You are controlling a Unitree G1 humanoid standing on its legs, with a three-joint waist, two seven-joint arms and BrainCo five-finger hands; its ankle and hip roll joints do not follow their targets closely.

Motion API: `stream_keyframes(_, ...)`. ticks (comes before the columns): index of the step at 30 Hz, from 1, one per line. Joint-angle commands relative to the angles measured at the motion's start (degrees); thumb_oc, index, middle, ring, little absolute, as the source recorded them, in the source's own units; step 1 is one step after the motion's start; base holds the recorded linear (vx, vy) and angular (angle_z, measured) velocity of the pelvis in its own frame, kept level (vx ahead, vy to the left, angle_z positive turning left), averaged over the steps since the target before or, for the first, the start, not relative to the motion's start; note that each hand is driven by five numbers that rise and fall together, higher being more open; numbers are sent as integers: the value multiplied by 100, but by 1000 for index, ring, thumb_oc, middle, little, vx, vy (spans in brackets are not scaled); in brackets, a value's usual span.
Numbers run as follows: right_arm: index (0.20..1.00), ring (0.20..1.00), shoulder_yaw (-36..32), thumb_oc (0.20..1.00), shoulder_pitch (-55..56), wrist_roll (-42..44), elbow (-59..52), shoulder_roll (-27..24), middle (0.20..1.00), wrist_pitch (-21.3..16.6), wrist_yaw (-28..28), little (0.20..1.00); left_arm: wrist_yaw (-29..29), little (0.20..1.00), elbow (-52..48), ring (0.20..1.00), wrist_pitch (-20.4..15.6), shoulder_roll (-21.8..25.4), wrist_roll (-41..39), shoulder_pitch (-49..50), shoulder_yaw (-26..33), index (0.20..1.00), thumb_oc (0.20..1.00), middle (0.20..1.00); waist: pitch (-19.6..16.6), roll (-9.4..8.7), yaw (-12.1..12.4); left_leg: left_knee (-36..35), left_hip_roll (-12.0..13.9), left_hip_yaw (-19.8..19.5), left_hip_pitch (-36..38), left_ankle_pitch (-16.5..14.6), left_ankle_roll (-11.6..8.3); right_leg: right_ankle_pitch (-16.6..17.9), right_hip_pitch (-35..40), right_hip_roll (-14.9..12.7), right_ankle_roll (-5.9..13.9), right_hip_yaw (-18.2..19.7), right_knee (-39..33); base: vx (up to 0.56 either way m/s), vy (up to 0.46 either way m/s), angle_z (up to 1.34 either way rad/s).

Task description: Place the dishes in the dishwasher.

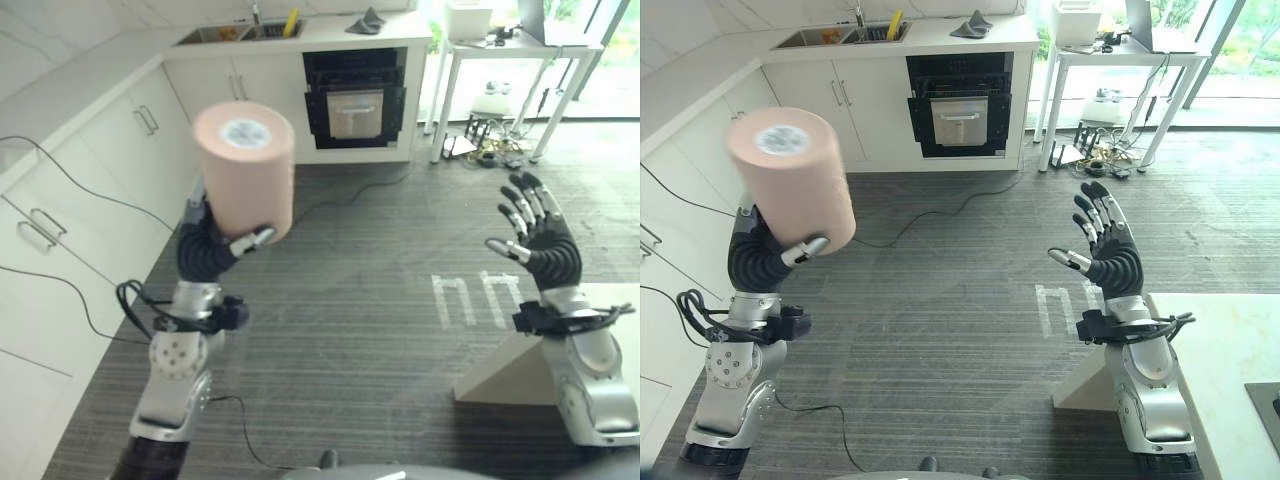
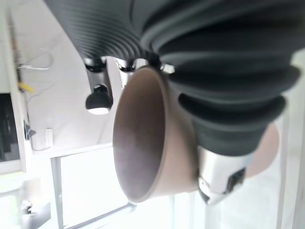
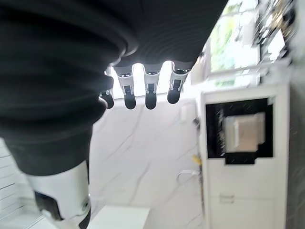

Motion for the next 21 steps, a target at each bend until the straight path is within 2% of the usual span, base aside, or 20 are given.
stream_keyframes(1, 1000, 1000, -211, 1000, -32, -45, -105, 57, 1000, -388, 88, 1000, -108, 200, 241, 200, -251, 123, -367, -365, 171, 200, 200, 200, -229, -233, -119, -4, 164, 521, 349, -821, -131, -32, -294, -227, 545, -418, 3, 14, -54, -6)
stream_keyframes(8, 1000, 1000, -154, 1000, -89, -143, -130, 40, 1000, -373, 61, 1000, -146, 200, 288, 200, -209, 144, -415, -333, 244, 200, 200, 200, -270, -189, -134, -4, 222, 580, 414, -821, -146, -95, -248, -94, 467, -383, 3, 8, -98, 0)
stream_keyframes(10, 1000, 1000, -137, 1000, -74, -201, -146, 43, 1000, -366, 91, 1000, -155, 200, 291, 200, -240, 148, -430, -216, 319, 200, 200, 200, -250, -184, -119, -4, 252, 582, 491, -772, -197, -124, -223, -26, 410, -300, 3, 51, -176, -1)
stream_keyframes(11, 1000, 1000, -132, 1000, -59, -244, -153, 17, 1000, -381, 91, 1000, -155, 200, 278, 200, -260, 155, -439, -162, 340, 200, 200, 200, -209, -209, -109, 217, 265, 620, 451, -739, -256, -124, -196, -17, 374, -263, 3, 30, -199, -4)
stream_keyframes(12, 1000, 1000, -158, 1000, -25, -215, -180, -41, 1000, -392, 134, 1000, -154, 200, 262, 200, -276, 162, -464, -111, 364, 200, 200, 200, -129, -272, -103, 925, 319, 675, 166, -677, -351, -119, -162, -27, 308, -228, 4, -12, -243, -7)
stream_keyframes(13, 1000, 1000, -180, 1000, 12, -150, -201, -119, 1000, -405, 175, 1000, -172, 200, 223, 200, -273, 156, -498, -74, 381, 200, 200, 200, -14, -368, -84, 2076, 433, 676, -396, -483, -467, -136, -140, -46, 176, -205, 18, -36, -260, -13)
stream_keyframes(14, 1000, 1000, -205, 1000, 33, -146, -194, -158, 1000, -419, 199, 1000, -203, 200, 198, 200, -272, 142, -521, -51, 391, 200, 200, 200, 58, -430, -79, 2878, 486, 646, -774, -412, -504, -129, -145, -69, 97, -199, 31, -32, -222, -23)
stream_keyframes(15, 1000, 1000, -223, 1000, 35, -156, -163, -173, 1000, -431, 244, 1000, -227, 200, 183, 200, -275, 125, -551, -25, 399, 200, 200, 200, 124, -446, -76, 3466, 520, 608, -1109, -382, -507, -119, -155, -64, 37, -198, 53, 23, -132, -19)
stream_keyframes(16, 1000, 1000, -238, 1000, 44, -194, -101, -155, 1000, -450, 310, 1000, -212, 200, 171, 200, -273, 76, -508, -2, 378, 200, 200, 200, 217, -428, -74, 3612, 635, 614, -1412, -317, -482, -137, -107, -10, -1, -194, 88, 53, -67, 11)
stream_keyframes(17, 1000, 1000, -235, 1000, 37, -202, -87, -152, 1000, -439, 310, 1000, -205, 200, 168, 200, -261, 71, -502, -5, 375, 200, 200, 200, 234, -429, -69, 3587, 654, 639, -1432, -322, -473, -148, -95, -7, 1, -190, 98, 114, 0, 18)
stream_keyframes(18, 1000, 1000, -235, 1000, 5, -197, -45, -148, 1000, -430, 305, 1000, -209, 200, 157, 200, -223, 70, -541, -5, 387, 200, 200, 200, 278, -411, -40, 3157, 717, 768, -1421, -319, -445, -203, -19, 1, 38, -225, 98, 197, 75, 20)
stream_keyframes(21, 1000, 1000, -183, 1000, -34, -227, -37, -137, 1000, -426, 436, 1000, -144, 200, 169, 200, -240, 65, -658, 123, 425, 200, 200, 200, 262, -255, 30, 1077, 828, 1103, -1122, -10, -454, -393, 235, 33, 201, -295, 13, 356, 201, -12)
